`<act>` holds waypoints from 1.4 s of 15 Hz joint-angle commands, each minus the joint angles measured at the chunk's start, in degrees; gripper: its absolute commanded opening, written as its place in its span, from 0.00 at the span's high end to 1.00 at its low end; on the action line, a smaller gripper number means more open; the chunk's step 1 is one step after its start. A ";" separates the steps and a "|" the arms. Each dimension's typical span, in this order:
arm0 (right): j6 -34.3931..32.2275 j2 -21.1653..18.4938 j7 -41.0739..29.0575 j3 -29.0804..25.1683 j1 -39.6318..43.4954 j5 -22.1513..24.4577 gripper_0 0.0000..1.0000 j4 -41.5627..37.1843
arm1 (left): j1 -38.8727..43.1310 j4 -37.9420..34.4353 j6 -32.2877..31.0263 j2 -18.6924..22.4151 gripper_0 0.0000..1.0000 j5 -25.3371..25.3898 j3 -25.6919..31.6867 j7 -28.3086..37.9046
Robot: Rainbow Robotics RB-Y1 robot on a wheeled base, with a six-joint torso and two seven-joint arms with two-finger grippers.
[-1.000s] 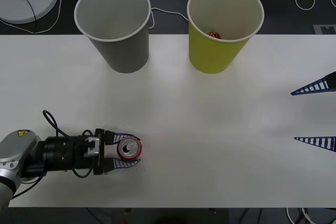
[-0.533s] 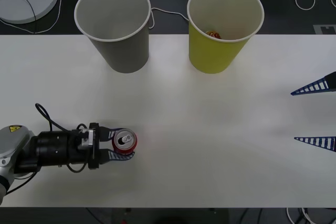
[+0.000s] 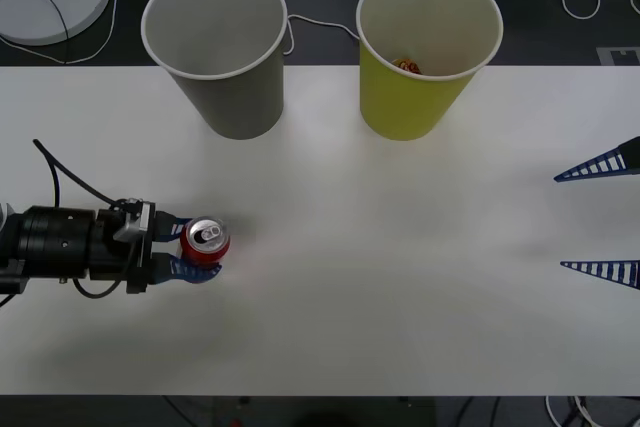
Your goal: Put the can into the green bin and the plastic bottle into the gray bin
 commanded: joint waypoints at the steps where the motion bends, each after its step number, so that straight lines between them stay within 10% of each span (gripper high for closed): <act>1: 0.00 0.00 0.00 0.00 0.00 0.00 0.00 0.00 | 0.33 -5.71 -0.07 1.95 1.00 -4.14 2.22 7.93; 10: 0.00 0.00 0.00 0.00 0.00 0.00 0.00 0.00 | 0.33 -28.12 -1.12 9.86 1.00 -16.01 7.23 38.96; 21: 0.00 0.00 0.00 0.00 0.00 0.00 0.00 0.00 | -12.76 -46.76 -7.71 19.00 1.00 -15.83 2.48 71.30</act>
